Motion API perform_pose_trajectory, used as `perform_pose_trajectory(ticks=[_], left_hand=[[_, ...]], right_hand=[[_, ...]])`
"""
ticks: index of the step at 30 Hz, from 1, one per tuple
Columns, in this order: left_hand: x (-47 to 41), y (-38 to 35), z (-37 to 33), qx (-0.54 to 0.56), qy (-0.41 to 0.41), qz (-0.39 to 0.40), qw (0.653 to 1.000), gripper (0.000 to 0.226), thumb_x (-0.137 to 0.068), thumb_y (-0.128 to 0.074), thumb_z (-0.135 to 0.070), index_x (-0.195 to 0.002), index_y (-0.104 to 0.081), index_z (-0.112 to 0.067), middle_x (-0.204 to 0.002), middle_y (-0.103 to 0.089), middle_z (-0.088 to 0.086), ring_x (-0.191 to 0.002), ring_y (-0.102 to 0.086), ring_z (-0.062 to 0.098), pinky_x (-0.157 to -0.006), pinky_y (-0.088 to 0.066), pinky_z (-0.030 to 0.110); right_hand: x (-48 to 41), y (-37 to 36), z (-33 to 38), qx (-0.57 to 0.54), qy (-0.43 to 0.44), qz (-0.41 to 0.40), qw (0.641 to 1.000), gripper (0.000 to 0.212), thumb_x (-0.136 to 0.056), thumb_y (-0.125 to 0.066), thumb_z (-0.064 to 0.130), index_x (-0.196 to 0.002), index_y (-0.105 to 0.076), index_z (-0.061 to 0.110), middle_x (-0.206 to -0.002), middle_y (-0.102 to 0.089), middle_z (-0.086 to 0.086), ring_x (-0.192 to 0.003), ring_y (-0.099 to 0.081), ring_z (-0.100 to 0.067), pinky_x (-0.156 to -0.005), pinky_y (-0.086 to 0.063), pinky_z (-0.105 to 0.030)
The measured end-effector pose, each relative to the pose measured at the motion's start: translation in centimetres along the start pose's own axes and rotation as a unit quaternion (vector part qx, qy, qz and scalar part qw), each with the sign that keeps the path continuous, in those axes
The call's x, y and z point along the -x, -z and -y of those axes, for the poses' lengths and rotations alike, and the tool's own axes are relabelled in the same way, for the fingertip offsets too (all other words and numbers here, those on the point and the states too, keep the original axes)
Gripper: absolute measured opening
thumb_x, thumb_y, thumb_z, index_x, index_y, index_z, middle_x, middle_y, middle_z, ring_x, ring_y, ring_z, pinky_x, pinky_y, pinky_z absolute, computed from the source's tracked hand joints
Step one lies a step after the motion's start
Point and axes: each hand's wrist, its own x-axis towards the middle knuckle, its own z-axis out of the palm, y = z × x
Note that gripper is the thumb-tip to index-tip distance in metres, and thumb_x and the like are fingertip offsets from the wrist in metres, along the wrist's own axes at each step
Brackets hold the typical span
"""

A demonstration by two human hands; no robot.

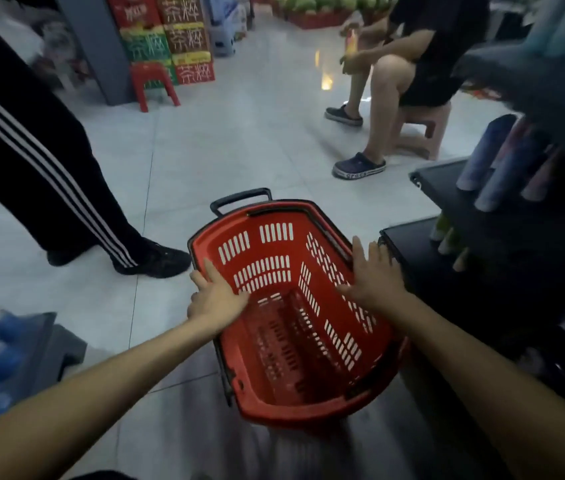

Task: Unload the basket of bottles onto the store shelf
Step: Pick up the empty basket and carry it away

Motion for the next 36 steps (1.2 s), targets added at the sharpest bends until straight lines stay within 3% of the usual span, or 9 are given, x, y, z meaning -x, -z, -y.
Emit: perform_pose_trajectory(ticks=[3,5,7,11,19,24,28,33,36], left_hand=[[-2.3,-0.6,-0.5,0.084,0.118,-0.018,0.989,0.118,-0.09,-0.074,-0.042,-0.162,0.013,-0.008,-0.161,-0.011,0.027,-0.126,-0.053,0.048,-0.1,-0.048,0.048],[-3.6,-0.6,-0.1,0.137,0.208,0.006,0.968,0.105,-0.084,-0.078,-0.038,-0.159,-0.015,0.0,-0.154,-0.034,0.03,-0.121,-0.059,0.046,-0.099,-0.052,0.046],[-4.2,0.0,0.1,0.178,0.234,0.027,0.955,0.078,-0.076,-0.079,-0.035,-0.138,-0.05,0.002,-0.132,-0.063,0.026,-0.109,-0.067,0.043,-0.096,-0.057,0.048],[-3.8,4.6,-2.5,0.214,0.241,0.053,0.945,0.05,-0.083,-0.076,-0.021,-0.126,-0.057,-0.003,-0.116,-0.07,0.018,-0.097,-0.07,0.039,-0.088,-0.06,0.046],[-5.1,30.1,-14.0,0.215,0.18,0.025,0.96,0.046,-0.092,-0.07,-0.018,-0.129,-0.047,-0.002,-0.115,-0.064,0.014,-0.109,-0.066,0.038,-0.088,-0.052,0.04],[-7.6,50.9,-22.1,0.223,0.132,-0.003,0.966,0.052,-0.091,-0.073,-0.025,-0.13,-0.048,-0.002,-0.121,-0.067,0.021,-0.107,-0.067,0.04,-0.083,-0.054,0.04],[-10.7,64.9,-27.3,0.222,0.024,-0.037,0.974,0.042,-0.087,-0.076,-0.025,-0.122,-0.06,-0.009,-0.118,-0.071,0.015,-0.097,-0.068,0.032,-0.077,-0.05,0.034],[-14.6,73.4,-31.0,0.16,-0.051,-0.015,0.986,0.057,-0.078,-0.078,-0.052,-0.124,-0.059,-0.023,-0.114,-0.071,0.0,-0.095,-0.071,0.024,-0.084,-0.059,0.038],[-17.5,75.7,-34.2,0.152,-0.062,-0.016,0.986,0.056,-0.078,-0.079,-0.048,-0.121,-0.057,-0.018,-0.112,-0.071,0.004,-0.092,-0.072,0.024,-0.086,-0.062,0.045]], right_hand=[[-4.2,-0.9,-1.1,-0.089,-0.035,0.019,0.995,0.081,-0.088,-0.071,0.039,-0.15,-0.029,0.007,-0.132,-0.057,-0.018,-0.11,-0.06,-0.035,-0.086,-0.054,-0.044],[-5.6,-0.9,-1.2,-0.157,-0.058,0.054,0.985,0.045,-0.082,-0.073,0.028,-0.118,-0.052,0.011,-0.11,-0.065,-0.011,-0.089,-0.062,-0.029,-0.077,-0.056,-0.039],[-5.7,-0.3,-1.1,-0.226,-0.079,0.077,0.968,0.038,-0.077,-0.076,0.024,-0.108,-0.058,0.013,-0.103,-0.067,-0.009,-0.087,-0.065,-0.027,-0.079,-0.059,-0.041],[-4.4,4.2,-0.5,-0.294,-0.105,0.065,0.948,0.031,-0.08,-0.075,0.026,-0.104,-0.059,0.016,-0.096,-0.068,-0.004,-0.081,-0.066,-0.024,-0.068,-0.054,-0.035],[-4.7,31.1,4.9,-0.317,-0.15,0.04,0.936,0.027,-0.082,-0.074,0.022,-0.102,-0.059,0.012,-0.086,-0.063,-0.002,-0.066,-0.055,-0.014,-0.055,-0.04,-0.027],[-6.2,52.7,10.1,-0.328,-0.169,0.027,0.929,0.028,-0.076,-0.077,0.025,-0.096,-0.064,0.011,-0.09,-0.069,-0.009,-0.085,-0.067,-0.032,-0.075,-0.055,-0.037],[-8.1,67.0,13.4,-0.395,-0.174,0.0,0.902,0.022,-0.075,-0.079,0.022,-0.092,-0.066,0.014,-0.083,-0.074,-0.007,-0.078,-0.073,-0.029,-0.078,-0.06,-0.039],[-11.5,77.8,15.6,-0.472,-0.178,-0.052,0.862,0.04,-0.074,-0.082,0.016,-0.11,-0.066,0.007,-0.085,-0.076,-0.01,-0.064,-0.076,-0.025,-0.06,-0.062,-0.034],[-15.0,81.9,16.3,-0.429,-0.157,-0.107,0.883,0.038,-0.075,-0.081,0.021,-0.109,-0.067,0.014,-0.086,-0.073,-0.003,-0.069,-0.071,-0.019,-0.058,-0.054,-0.027]])
